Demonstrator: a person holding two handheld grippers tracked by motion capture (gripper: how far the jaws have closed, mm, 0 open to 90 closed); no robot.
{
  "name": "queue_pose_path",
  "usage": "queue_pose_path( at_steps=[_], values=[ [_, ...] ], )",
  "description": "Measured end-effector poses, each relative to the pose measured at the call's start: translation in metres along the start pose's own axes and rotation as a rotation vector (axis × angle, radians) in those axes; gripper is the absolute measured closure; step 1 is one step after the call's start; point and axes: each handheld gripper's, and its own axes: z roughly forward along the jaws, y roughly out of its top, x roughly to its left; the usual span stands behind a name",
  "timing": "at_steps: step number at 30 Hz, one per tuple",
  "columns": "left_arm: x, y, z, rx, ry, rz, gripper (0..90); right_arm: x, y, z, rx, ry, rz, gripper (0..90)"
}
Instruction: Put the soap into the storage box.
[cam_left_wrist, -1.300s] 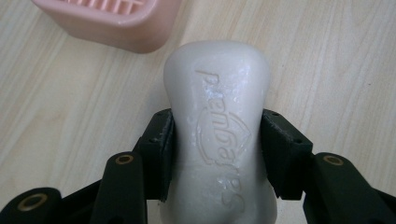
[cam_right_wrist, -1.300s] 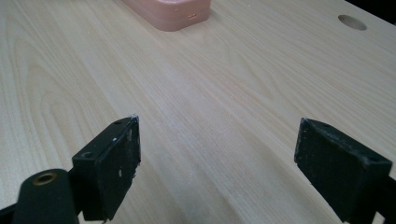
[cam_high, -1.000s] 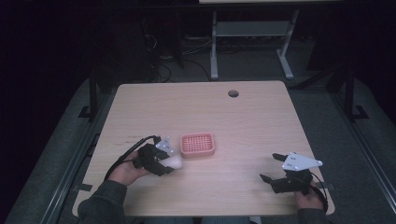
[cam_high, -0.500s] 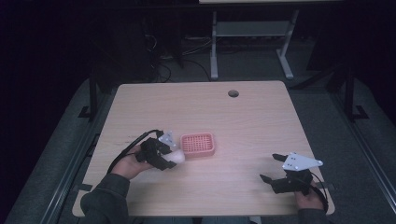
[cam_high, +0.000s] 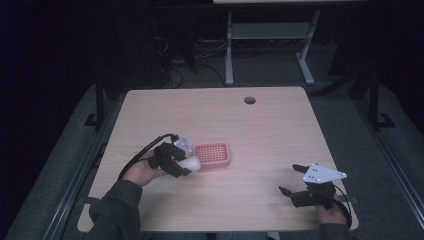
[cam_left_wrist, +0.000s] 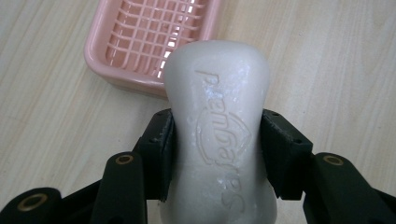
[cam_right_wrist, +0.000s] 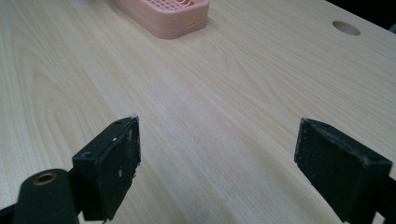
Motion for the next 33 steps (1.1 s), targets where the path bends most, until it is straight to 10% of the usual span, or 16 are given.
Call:
queue_pose_path(
  at_steps=[33],
  values=[
    [0.020, 0.029, 0.007, 0.030, 0.002, 0.025, 49.2, -0.002, -0.002, -0.002, -0.004, 0.001, 0.016, 13.7]
  ],
)
